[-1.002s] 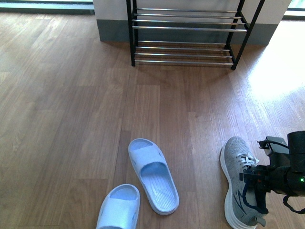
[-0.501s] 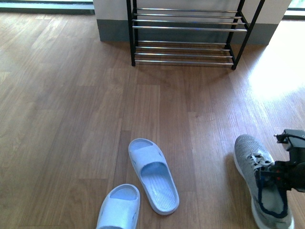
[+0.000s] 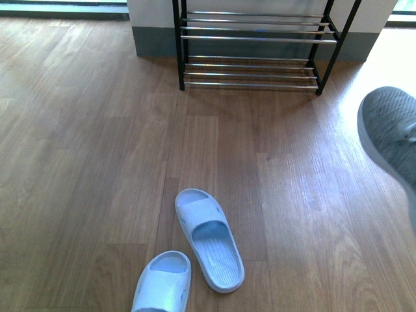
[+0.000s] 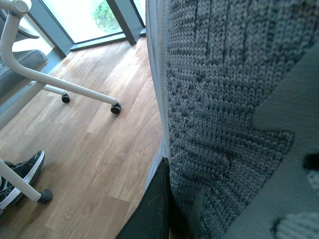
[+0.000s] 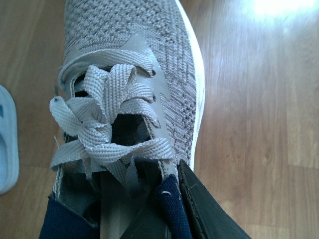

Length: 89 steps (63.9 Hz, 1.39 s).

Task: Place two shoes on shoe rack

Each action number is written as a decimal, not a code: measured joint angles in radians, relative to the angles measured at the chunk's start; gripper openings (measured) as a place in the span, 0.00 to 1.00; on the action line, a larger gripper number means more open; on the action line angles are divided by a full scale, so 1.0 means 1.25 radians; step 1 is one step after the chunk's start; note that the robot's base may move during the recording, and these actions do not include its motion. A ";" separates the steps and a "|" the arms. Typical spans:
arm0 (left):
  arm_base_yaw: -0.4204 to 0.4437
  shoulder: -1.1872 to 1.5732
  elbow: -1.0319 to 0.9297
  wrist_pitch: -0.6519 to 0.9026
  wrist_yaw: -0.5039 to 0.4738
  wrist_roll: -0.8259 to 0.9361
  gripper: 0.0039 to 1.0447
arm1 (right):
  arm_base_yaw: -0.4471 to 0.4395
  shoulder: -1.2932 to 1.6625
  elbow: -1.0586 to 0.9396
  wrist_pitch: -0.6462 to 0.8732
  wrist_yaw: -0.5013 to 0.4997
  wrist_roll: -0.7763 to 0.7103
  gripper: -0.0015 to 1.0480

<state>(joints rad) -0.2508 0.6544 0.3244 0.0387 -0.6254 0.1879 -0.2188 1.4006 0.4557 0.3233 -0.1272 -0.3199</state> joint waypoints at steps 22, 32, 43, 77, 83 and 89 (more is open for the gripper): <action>0.000 0.000 0.000 0.000 0.000 0.000 0.05 | -0.100 -0.644 -0.134 -0.369 -0.207 0.005 0.01; 0.000 0.000 0.000 0.000 0.000 0.000 0.05 | -0.164 -0.846 -0.158 -0.484 -0.258 -0.006 0.01; 0.000 0.000 0.000 0.000 0.000 0.000 0.05 | -0.167 -0.849 -0.161 -0.485 -0.252 -0.011 0.01; 0.001 0.000 0.000 0.000 0.000 0.000 0.05 | -0.167 -0.850 -0.162 -0.486 -0.257 -0.011 0.01; 0.000 0.000 0.000 0.000 0.000 0.000 0.05 | -0.167 -0.850 -0.162 -0.486 -0.258 -0.011 0.01; 0.000 -0.001 -0.001 0.000 0.001 0.001 0.05 | -0.167 -0.851 -0.162 -0.486 -0.257 -0.011 0.01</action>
<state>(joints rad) -0.2508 0.6529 0.3237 0.0387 -0.6247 0.1886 -0.4278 0.3374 0.2527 -0.2836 -0.4488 -0.3336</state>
